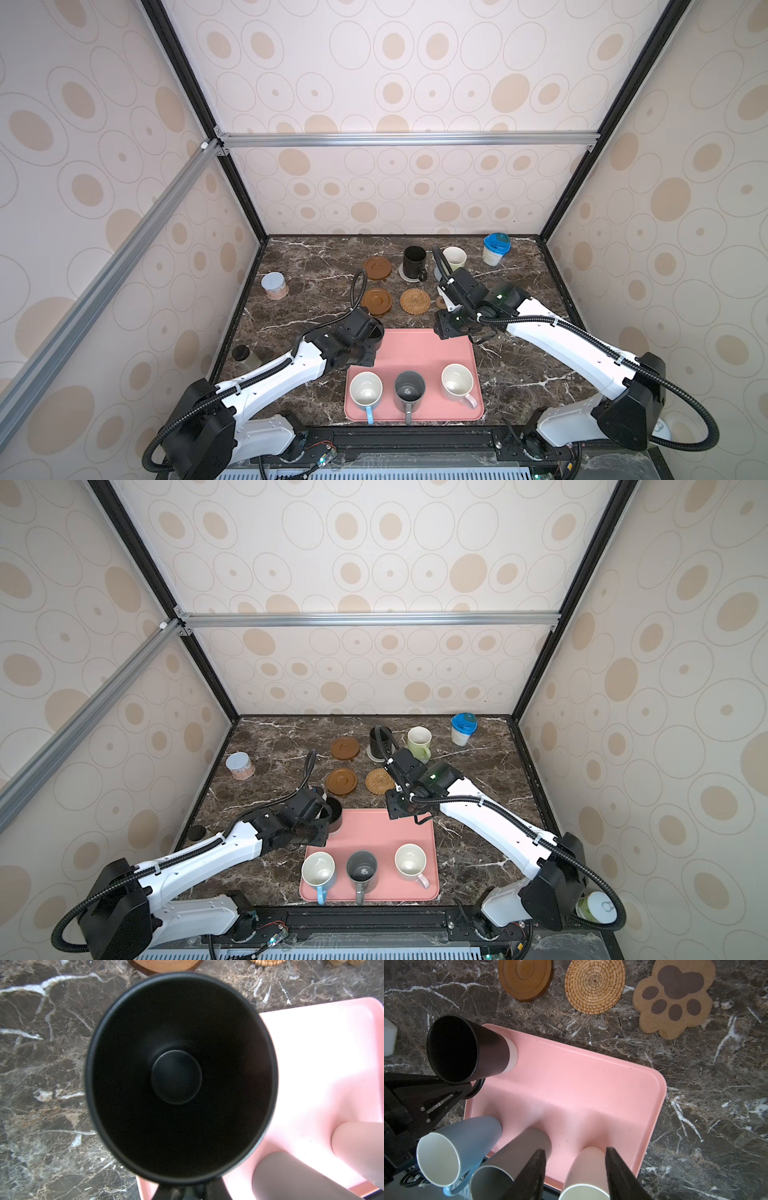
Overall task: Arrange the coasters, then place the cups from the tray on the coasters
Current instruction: 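Lower the left gripper into the tray's black mug while the right gripper hovers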
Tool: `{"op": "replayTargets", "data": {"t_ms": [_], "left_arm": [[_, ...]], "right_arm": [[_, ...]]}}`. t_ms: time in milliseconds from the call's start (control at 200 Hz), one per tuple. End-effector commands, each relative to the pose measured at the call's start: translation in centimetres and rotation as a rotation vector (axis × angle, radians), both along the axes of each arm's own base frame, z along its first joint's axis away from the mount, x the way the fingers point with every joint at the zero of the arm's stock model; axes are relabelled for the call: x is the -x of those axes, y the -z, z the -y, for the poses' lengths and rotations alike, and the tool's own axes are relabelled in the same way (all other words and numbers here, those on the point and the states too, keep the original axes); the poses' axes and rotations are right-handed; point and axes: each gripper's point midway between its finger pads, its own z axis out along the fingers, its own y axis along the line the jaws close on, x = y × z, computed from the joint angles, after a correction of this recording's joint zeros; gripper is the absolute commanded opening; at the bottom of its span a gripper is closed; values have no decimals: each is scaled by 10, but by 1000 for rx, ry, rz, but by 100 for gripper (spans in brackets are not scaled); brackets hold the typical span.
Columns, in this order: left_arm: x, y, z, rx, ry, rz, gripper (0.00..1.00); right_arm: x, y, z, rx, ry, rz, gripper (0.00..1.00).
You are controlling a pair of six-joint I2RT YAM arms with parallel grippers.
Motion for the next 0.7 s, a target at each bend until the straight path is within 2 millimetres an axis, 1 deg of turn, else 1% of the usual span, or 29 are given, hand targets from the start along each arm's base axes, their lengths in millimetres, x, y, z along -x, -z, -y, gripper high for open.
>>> {"op": "replayTargets", "data": {"t_ms": [0, 145, 240, 425, 500, 570, 695], "left_arm": [[-8, -19, 4, 25, -5, 66, 8], [-14, -37, 8, 90, -28, 128, 6], [-16, -46, 7, 125, -57, 163, 5], [-17, -48, 4, 119, -69, 168, 5], [-20, -52, 5, 123, -74, 179, 5], [-23, -58, 8, 134, -71, 196, 5], [-28, -63, 19, 173, -55, 206, 5]], "right_arm": [[4, 3, 4, 14, 11, -6, 51], [4, 2, 5, 13, 15, -1, 51], [4, 3, 5, 13, 16, -4, 51], [5, 3, 6, 14, 16, -4, 51], [5, 3, 5, 10, 16, -4, 51], [5, 2, 6, 11, 19, -2, 51], [5, 2, 6, 7, 23, 1, 51]]}}
